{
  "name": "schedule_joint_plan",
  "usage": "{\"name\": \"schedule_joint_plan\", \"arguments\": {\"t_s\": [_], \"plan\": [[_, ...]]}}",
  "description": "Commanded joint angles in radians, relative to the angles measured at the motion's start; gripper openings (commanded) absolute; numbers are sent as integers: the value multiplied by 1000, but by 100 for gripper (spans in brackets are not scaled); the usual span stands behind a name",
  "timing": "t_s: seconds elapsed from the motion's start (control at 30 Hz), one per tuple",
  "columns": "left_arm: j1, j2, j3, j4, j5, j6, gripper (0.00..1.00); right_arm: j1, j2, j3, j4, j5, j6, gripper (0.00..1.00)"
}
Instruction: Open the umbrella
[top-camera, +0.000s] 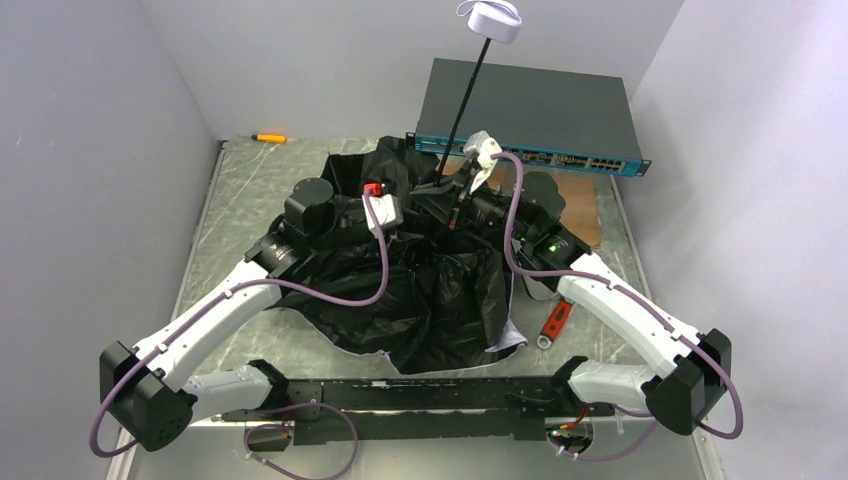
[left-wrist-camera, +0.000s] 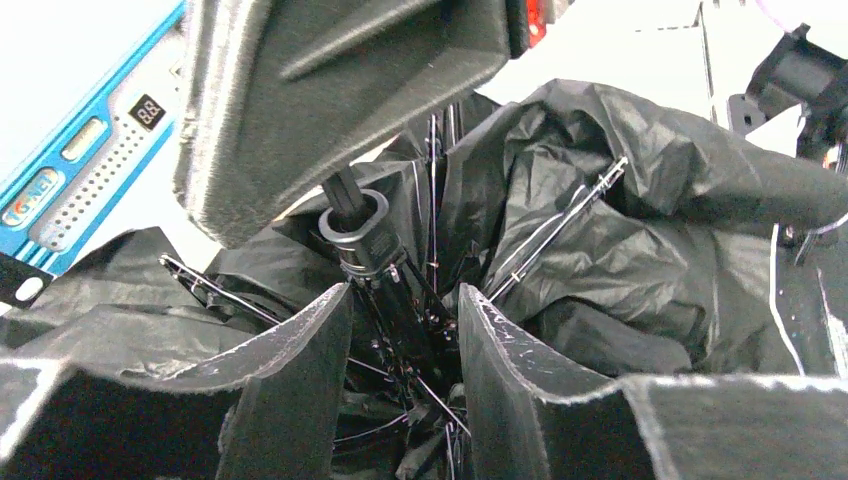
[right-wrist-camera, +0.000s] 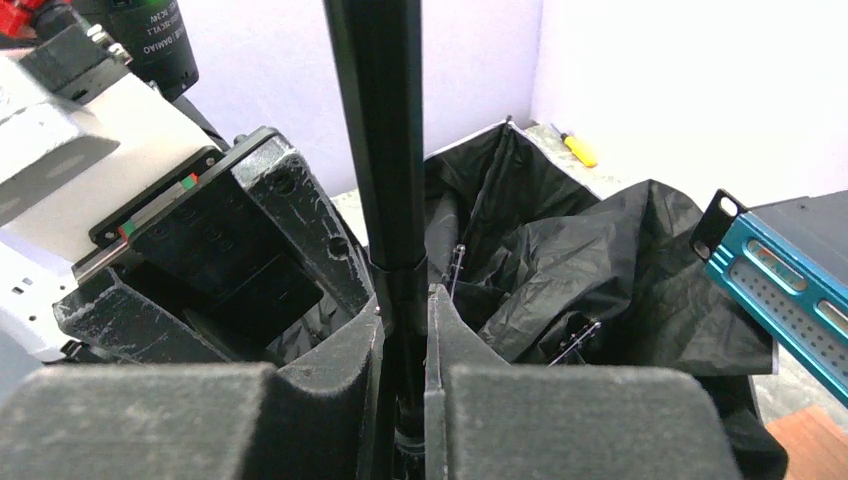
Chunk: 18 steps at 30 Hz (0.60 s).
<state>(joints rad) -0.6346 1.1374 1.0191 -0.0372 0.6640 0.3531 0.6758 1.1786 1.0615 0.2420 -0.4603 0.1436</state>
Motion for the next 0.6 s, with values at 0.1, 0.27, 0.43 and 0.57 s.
{"name": "schedule_joint_plan", "arguments": {"t_s": [0.1, 0.27, 0.43, 0.57], "plan": [[-16, -31, -8, 225, -14, -153, 52, 34, 8, 64, 93, -33, 9, 0], [-19, -59, 5, 245, -52, -150, 48, 40, 10, 64, 76, -37, 5, 0], [-19, -55, 9, 246, -71, -189, 43, 56, 20, 74, 83, -41, -3, 0], [-21, -68, -9, 248, -78, -213, 46, 57, 24, 76, 85, -40, 2, 0]]}}
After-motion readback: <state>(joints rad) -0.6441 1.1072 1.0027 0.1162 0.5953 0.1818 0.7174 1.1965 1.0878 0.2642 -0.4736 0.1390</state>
